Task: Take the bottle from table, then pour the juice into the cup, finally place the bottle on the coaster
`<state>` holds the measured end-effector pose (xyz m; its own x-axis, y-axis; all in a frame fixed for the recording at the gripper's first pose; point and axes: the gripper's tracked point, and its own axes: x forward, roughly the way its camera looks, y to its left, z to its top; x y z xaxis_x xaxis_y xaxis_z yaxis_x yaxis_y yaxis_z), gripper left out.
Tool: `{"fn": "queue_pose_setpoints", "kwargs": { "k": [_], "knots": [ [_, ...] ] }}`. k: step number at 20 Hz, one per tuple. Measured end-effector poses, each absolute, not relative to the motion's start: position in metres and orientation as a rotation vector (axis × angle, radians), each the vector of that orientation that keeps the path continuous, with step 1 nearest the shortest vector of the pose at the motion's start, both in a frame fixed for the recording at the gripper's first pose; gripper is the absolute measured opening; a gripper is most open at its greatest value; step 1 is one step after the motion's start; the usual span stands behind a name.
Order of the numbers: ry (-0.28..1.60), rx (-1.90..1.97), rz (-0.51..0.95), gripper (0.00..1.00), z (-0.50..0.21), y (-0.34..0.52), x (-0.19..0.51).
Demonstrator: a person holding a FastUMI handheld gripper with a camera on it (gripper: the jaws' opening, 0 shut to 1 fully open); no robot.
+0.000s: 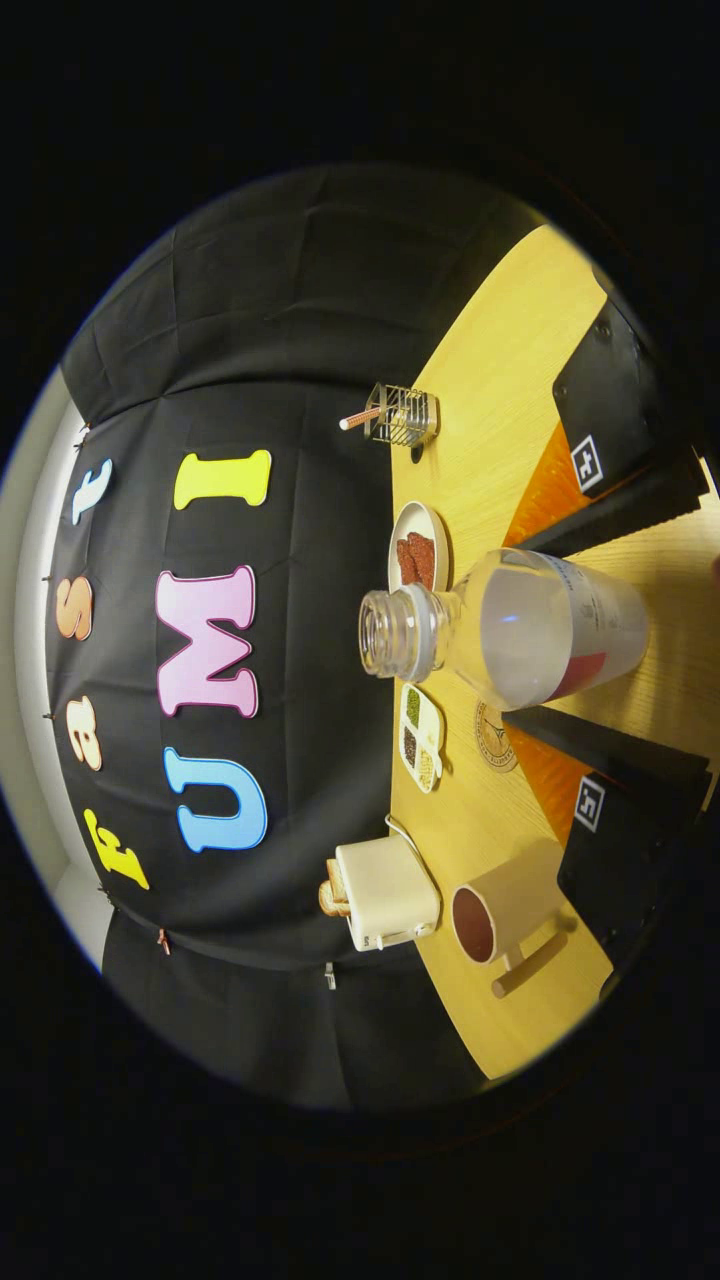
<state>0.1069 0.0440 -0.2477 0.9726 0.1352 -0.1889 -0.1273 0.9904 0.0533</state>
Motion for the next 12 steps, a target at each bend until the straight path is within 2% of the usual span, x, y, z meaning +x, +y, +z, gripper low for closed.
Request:
{"fn": "queue_pose_setpoints", "kwargs": {
  "k": [5,7,12],
  "knots": [
    [0.231,0.064,0.141,0.84,-0.257,0.043,0.111],
    [0.230,0.053,0.148,0.79,-0.256,0.043,0.110],
    [0.261,-0.005,0.230,0.75,-0.253,0.054,0.107]
  ]
}}
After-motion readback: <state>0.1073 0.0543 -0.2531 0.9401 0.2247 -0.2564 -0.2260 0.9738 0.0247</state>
